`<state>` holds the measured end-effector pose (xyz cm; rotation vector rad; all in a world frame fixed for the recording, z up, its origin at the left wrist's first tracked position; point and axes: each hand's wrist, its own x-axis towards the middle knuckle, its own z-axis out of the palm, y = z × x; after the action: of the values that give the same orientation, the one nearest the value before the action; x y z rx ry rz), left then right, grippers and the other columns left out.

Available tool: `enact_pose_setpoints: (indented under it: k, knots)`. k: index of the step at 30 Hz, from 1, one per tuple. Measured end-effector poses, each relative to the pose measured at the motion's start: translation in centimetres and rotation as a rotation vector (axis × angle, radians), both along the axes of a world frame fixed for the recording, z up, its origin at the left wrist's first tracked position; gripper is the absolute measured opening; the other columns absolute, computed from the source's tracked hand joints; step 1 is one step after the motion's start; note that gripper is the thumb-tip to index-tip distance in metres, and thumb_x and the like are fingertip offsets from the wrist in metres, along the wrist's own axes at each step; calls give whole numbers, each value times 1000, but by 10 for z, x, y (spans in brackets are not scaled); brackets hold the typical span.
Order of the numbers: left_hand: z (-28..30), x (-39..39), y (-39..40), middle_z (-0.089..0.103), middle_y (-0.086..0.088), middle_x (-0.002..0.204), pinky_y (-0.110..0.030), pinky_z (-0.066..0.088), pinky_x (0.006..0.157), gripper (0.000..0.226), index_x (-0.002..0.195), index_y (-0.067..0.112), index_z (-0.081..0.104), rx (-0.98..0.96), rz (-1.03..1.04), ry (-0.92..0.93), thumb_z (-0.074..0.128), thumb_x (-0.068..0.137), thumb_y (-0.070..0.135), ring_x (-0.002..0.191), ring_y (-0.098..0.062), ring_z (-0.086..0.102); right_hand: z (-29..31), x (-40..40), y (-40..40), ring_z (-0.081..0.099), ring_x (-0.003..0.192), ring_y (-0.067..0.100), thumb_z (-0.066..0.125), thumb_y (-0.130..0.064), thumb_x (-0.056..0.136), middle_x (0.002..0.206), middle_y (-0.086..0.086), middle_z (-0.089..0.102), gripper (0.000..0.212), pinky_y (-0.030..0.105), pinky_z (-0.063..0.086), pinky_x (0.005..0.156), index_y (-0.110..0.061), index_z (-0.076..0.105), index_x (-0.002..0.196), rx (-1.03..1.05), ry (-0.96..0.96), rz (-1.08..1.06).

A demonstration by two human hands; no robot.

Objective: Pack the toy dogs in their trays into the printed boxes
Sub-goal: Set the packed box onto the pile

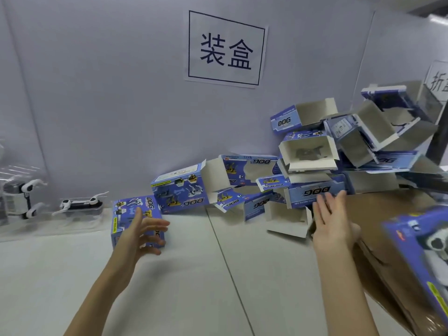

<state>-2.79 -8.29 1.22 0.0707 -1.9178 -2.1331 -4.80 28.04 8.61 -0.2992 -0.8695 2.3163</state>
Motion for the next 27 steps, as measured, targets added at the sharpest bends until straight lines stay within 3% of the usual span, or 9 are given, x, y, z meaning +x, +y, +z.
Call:
enact_pose_setpoints:
  k: [2,5,10,13,16,19,23,25,27]
  knots:
    - [-1,0,0,77,-9,107,-39,55,66,73,92,16,83,-11,-6,-4,32,98,69,76,-25,68,-7,-11,2,77,96,21,65,-25,104,117,15,75,42,27,62,85,2,58,136,-10,-20,-39]
    - [-2,-2,-2,77,-9,106,-38,55,65,75,94,13,82,-18,-14,-11,33,97,69,77,-25,68,-26,-20,1,73,68,11,64,-10,103,91,10,74,15,25,59,69,-6,62,117,192,-85,-156]
    - [2,-3,7,75,-10,84,-31,52,54,64,86,9,81,-27,129,-3,40,106,55,61,-20,62,-45,-33,-26,71,61,8,65,-15,103,74,2,74,3,22,56,61,-18,65,105,623,-188,57]
    - [-4,-3,7,72,1,77,-33,50,55,29,84,24,76,-209,399,125,60,105,36,61,-20,60,-46,-37,-73,70,58,12,66,-19,103,70,2,75,5,20,54,54,-14,67,102,871,-164,307]
    - [-11,-2,-1,66,2,101,-39,51,71,10,100,30,69,-633,743,262,74,95,23,89,-25,61,-51,-42,-120,69,57,13,63,-19,104,72,4,75,9,23,55,56,-10,66,104,1082,-171,553]
    - [-23,-6,-10,52,-11,138,-49,48,86,45,129,29,69,-965,826,194,83,86,30,123,-36,46,-62,-45,-157,69,59,13,61,-19,105,80,5,76,8,25,56,59,-12,67,105,1260,-210,675]
    - [-40,-13,-9,13,-10,170,-53,40,107,65,149,43,50,-1096,569,-74,74,89,53,152,-38,15,-86,-44,-186,70,56,13,60,-18,104,76,2,76,9,25,55,56,-15,68,102,1299,-234,692]
    - [-46,-15,-9,13,-11,169,-50,36,110,67,150,42,47,-1159,526,-110,73,90,54,152,-40,10,-104,-40,-194,70,58,14,58,-18,103,73,1,76,10,28,56,58,-18,67,100,1311,-232,710]
    - [-46,-13,-7,27,-11,162,-49,39,104,57,139,39,58,-1129,576,-67,76,87,53,145,-40,21,-119,-39,-199,71,66,15,56,-22,103,74,-3,76,11,34,60,70,-23,66,99,1400,-219,706]
